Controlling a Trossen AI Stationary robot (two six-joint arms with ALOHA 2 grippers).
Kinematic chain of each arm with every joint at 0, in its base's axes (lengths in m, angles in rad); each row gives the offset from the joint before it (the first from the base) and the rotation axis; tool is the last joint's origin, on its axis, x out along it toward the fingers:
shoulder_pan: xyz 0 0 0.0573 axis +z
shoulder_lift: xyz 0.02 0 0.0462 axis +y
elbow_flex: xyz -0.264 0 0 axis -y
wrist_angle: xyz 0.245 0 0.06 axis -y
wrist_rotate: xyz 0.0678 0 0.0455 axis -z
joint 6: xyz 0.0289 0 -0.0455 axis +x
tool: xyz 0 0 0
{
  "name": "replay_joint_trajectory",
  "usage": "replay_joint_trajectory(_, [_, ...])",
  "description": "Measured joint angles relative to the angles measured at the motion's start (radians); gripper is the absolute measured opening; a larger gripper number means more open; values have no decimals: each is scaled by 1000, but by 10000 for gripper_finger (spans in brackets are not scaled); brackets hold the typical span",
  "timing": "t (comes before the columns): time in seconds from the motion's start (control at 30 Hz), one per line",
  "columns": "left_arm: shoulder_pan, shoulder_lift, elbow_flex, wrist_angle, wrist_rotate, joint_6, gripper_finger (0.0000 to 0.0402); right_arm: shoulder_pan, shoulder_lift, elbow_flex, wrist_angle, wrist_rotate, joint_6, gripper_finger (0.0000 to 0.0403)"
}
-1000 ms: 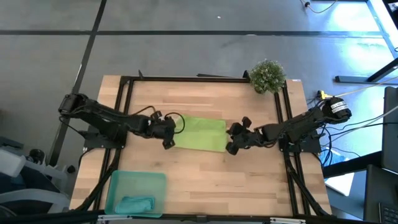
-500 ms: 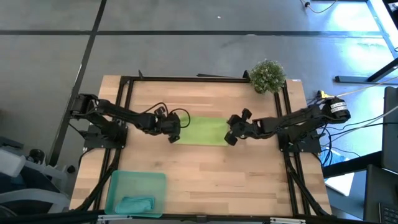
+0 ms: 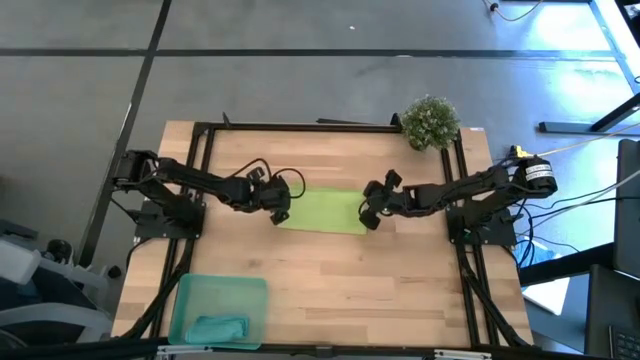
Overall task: Roll microfiber towels into tight, uniform cylinder then place into a basket
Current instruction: Fold the yellow green microfiber towel
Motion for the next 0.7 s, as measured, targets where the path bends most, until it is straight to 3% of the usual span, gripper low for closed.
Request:
replay_joint_trajectory(0.37, [6, 0, 0, 24, 2, 2, 82, -21, -9, 29, 36, -2, -44, 146])
replay_joint_trajectory(0.43, [-2, 0, 0, 42, 17, 13, 82, -20, -16, 61, 29, -67, -27, 163])
replay_joint_trajectory(0.6, [-21, 27, 1, 116, 174, 143, 78, 13, 6, 87, 57, -418, 14, 182])
replay_joint_trajectory(0.7, [-35, 80, 1, 186, 225, 213, 80, 50, 62, 86, 57, -441, 27, 183])
